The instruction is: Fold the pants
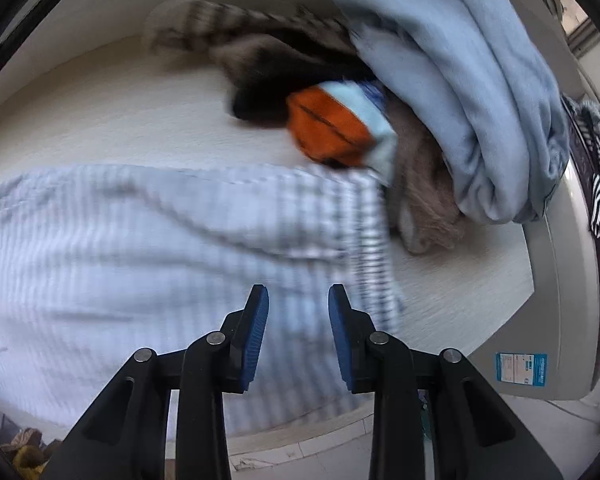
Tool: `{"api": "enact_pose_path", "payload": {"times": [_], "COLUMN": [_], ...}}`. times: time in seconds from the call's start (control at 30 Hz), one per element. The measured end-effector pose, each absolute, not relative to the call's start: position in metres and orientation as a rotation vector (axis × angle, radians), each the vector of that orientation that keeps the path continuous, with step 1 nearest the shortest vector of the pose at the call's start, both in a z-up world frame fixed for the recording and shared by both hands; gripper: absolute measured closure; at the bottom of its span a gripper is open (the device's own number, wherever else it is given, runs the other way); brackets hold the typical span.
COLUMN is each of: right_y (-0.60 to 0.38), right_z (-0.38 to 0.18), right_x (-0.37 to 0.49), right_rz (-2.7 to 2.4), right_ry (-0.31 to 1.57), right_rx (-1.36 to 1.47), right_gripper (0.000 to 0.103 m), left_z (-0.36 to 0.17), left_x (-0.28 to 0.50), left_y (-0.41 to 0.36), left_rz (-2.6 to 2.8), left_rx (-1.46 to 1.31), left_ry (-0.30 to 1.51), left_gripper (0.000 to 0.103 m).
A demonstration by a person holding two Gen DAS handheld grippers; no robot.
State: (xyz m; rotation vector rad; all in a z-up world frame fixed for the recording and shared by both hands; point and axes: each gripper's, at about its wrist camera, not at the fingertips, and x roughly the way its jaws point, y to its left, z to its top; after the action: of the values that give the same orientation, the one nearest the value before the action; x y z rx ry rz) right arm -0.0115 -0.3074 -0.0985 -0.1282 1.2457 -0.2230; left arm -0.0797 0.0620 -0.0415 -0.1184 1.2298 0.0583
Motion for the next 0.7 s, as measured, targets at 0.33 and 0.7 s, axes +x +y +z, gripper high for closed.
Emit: {"api": "enact_pose_path", "payload": {"times": [0.33, 0.7], "right_y": [-0.144, 0.074], "right_z": [-0.075, -0.065], "right_x": [-0.015, -0.033], "right_rz": [-0.011, 0.151], "right_ry": [1.169, 1.17], "right_rx": [-0.129, -0.087], "right_gripper": [0.071, 0.07], "left_z": [-0.037, -0.073], "left_x": [-0.092, -0.081], "left_y": [0.197, 0.307], "left_rz": [0.239, 0.127], "left_rx": [-0.204, -0.125], "left_ry": [1.18, 1.282], "left_gripper": [0.052, 0.052]}}
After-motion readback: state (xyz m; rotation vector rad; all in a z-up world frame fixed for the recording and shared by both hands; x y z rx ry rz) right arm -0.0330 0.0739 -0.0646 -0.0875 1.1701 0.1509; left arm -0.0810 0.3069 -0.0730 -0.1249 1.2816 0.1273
